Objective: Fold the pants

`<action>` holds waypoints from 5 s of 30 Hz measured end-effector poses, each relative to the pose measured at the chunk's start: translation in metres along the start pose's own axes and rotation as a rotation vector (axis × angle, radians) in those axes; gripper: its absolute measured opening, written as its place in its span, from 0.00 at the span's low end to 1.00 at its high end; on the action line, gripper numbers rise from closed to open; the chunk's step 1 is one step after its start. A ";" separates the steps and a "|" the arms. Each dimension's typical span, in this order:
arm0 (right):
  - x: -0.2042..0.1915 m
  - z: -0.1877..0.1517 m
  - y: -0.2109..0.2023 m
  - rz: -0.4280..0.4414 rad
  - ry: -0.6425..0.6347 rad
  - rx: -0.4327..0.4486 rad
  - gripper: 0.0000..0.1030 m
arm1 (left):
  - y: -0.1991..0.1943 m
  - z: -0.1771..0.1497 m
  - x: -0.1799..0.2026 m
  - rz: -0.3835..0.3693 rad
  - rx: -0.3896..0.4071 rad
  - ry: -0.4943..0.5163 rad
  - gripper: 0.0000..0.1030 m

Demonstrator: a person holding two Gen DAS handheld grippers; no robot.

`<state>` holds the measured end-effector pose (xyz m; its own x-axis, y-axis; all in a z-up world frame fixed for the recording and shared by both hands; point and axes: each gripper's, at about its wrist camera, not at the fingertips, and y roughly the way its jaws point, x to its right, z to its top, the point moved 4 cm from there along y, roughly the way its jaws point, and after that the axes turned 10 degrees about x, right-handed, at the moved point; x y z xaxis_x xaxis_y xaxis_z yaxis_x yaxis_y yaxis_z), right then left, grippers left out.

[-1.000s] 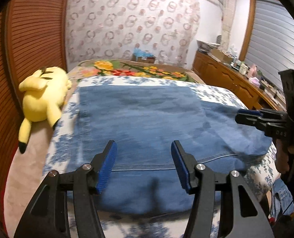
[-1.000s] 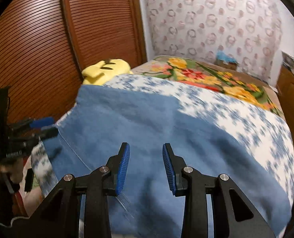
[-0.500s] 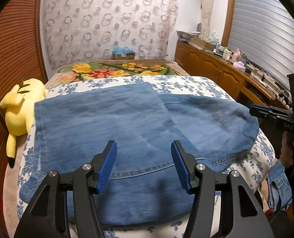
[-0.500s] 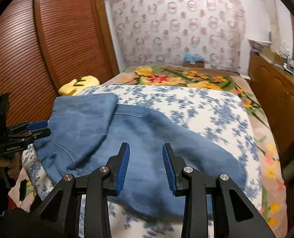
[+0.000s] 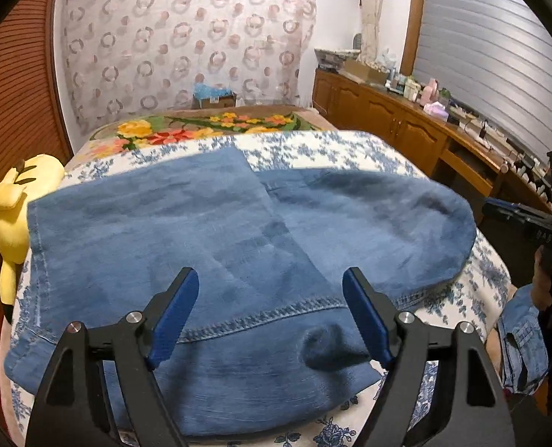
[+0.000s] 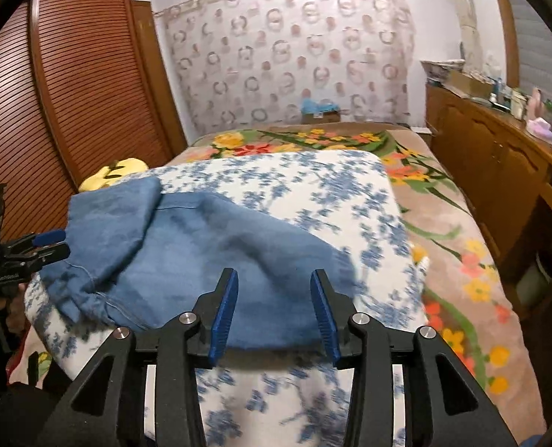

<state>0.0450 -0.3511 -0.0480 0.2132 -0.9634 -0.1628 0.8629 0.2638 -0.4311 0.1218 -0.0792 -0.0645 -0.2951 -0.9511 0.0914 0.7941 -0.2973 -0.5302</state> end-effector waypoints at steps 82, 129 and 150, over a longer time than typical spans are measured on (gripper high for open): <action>-0.195 0.085 0.108 0.387 -0.216 -0.044 0.34 | -0.065 -0.014 -0.090 0.123 0.096 -0.115 0.78; -0.178 0.074 0.099 0.395 -0.163 -0.039 0.06 | -0.051 0.020 -0.031 -0.107 0.135 -0.117 0.14; -0.260 0.139 0.143 0.505 -0.300 0.056 0.04 | -0.109 0.021 -0.080 0.003 0.232 -0.119 0.14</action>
<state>0.1766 -0.0698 0.0563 0.7170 -0.6931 -0.0744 0.6421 0.6982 -0.3168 0.0700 0.0274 0.0037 -0.2389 -0.9510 0.1962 0.8996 -0.2928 -0.3240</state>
